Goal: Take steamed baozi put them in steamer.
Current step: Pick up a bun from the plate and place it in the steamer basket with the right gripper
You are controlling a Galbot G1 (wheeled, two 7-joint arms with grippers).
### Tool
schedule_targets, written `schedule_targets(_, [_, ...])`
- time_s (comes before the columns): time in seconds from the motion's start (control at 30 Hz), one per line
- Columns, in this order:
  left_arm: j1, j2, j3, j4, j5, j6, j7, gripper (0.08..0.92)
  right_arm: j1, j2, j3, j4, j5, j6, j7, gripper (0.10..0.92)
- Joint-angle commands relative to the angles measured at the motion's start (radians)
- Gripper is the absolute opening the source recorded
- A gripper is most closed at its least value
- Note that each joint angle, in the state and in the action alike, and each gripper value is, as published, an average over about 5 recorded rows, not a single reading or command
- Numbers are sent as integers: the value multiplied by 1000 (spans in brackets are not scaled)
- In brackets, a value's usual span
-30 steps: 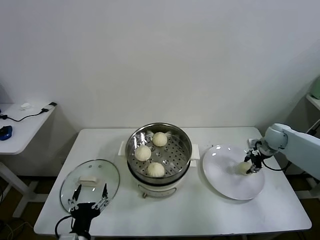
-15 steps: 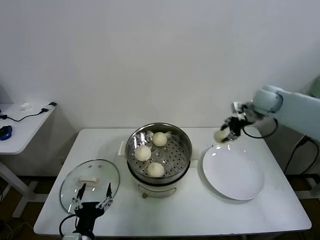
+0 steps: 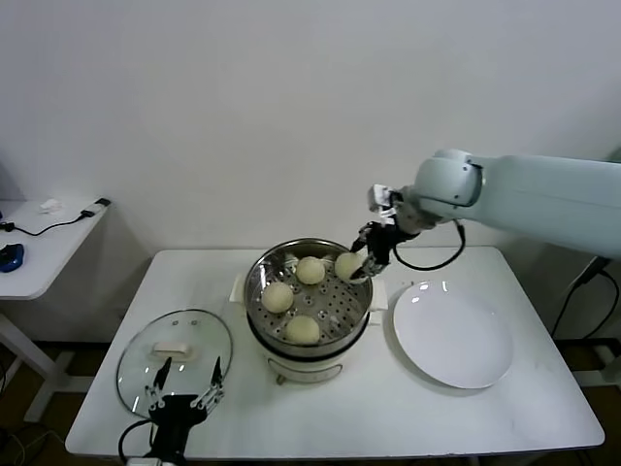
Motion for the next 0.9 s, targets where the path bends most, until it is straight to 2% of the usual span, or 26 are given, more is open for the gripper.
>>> schedule_targets(0.03, [6,0,5,-6,6,-2,0,823,-84,129,-17,-33,22,-68,96,574])
schedule_targets(0.4, [6,4,-7,-7,-2,-3,2,823,-184,175,-10,-146,-81,-53,73,577])
schedule_targets(0.9, [-4,3,-16,0,-9,8,5,823,-208,166,-7,-155,-119,-26,27,578])
